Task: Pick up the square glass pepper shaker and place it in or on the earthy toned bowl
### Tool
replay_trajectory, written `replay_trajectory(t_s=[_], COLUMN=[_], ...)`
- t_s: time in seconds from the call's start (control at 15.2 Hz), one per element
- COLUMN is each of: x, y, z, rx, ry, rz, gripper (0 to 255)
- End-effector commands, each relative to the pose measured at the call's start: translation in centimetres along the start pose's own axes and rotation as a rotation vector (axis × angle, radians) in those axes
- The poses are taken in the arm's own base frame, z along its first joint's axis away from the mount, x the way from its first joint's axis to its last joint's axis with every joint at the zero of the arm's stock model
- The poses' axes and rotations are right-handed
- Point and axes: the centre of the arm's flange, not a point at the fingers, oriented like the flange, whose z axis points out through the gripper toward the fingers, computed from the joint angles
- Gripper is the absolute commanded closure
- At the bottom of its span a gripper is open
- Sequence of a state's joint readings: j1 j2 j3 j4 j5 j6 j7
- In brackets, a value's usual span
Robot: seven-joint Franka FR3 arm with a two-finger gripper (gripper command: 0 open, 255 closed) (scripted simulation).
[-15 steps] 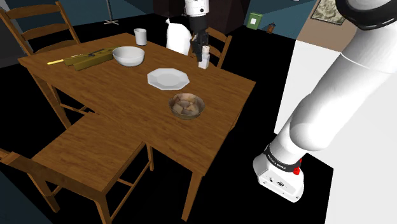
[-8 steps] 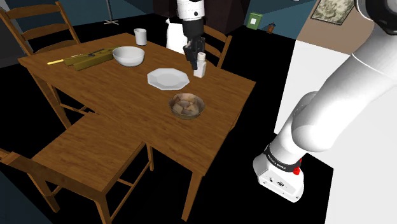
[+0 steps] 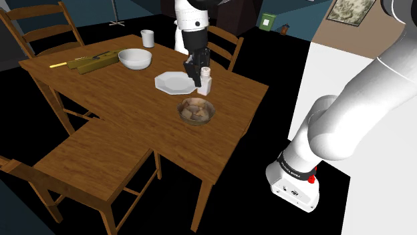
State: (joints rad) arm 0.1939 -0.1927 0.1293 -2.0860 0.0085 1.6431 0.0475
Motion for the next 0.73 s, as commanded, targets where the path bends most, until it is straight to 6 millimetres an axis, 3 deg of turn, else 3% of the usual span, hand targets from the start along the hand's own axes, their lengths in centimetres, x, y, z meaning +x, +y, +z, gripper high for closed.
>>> replay_trajectory(t_s=[0.0, 0.66], x=[0.2, 1.5], y=[-0.3, -0.5], z=[0.9, 6.0], rx=[0.0, 0.0], ry=[0.0, 0.0], rz=[0.001, 0.001], gripper=[255, 255])
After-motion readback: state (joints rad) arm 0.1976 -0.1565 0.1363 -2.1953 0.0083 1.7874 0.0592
